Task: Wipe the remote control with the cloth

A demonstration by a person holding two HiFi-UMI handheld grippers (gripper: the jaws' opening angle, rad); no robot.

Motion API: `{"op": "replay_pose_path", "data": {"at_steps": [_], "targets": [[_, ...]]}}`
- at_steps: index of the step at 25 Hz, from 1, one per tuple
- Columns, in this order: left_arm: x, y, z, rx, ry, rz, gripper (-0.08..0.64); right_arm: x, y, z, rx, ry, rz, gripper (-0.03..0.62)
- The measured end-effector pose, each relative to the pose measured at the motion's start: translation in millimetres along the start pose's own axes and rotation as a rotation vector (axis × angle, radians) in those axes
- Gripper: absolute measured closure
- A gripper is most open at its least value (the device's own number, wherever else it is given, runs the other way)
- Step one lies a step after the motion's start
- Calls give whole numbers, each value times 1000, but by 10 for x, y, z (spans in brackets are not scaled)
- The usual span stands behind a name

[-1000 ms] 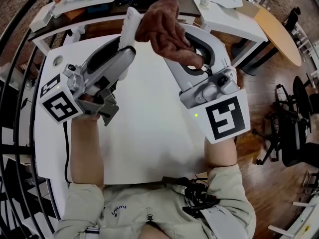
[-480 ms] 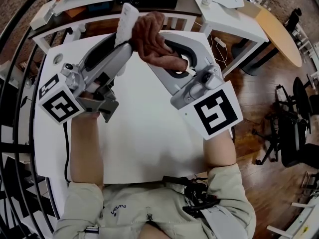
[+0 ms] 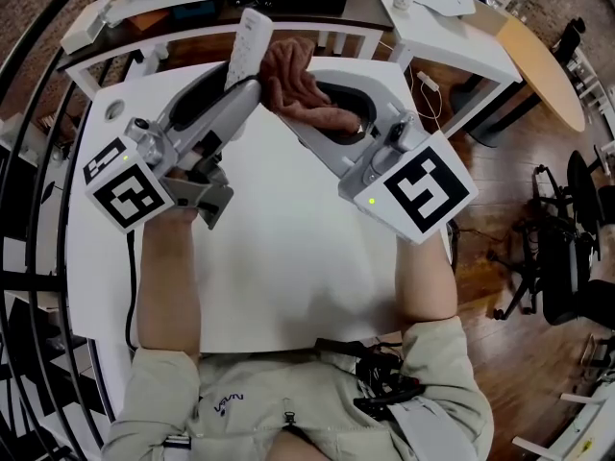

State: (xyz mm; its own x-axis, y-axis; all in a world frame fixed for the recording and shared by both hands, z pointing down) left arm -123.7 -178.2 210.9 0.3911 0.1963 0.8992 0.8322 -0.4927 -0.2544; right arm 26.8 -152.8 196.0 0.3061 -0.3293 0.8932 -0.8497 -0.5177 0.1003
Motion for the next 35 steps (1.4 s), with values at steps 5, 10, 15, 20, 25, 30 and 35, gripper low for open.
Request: {"op": "replay_pose_path", "data": {"at_steps": [5,10,15,20,25,30,35], "targets": [[16,18,-21,15,-16,0,316,64,16,30,-82,93,-15,488],[20,7,-36,24,-36,16,316,150,32,36,-166,162,-50,487],[-6,-36,-79,-50,11,20,316,156,75,-42,-199,121,-84,488],[-33,-60,-52,-174,131,-3,316,164,32,77,-103,120,-68,486],[18,-18,-66,-256,233,-44,316,216,-12,227,20,127,-58,486],[123,-23,-158,-356,307,-76,316,334,-70,415,152,161,-46,488],[223,8,-276,-429,377,-101,316,493,-95,596,257,197,-54,488]]}}
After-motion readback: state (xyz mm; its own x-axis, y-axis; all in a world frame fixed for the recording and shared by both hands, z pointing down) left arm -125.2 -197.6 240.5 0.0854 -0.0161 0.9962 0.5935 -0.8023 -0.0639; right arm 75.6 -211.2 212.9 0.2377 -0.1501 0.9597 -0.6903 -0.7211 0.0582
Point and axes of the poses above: the fingertips, and each gripper's own axes: y forward along the fingers, z to its right, x out of its underside, the point moved 7 cm from there along -y, backward along the fingers, and after that the axes turned 5 degrees about -z, right-handed, at the moved point
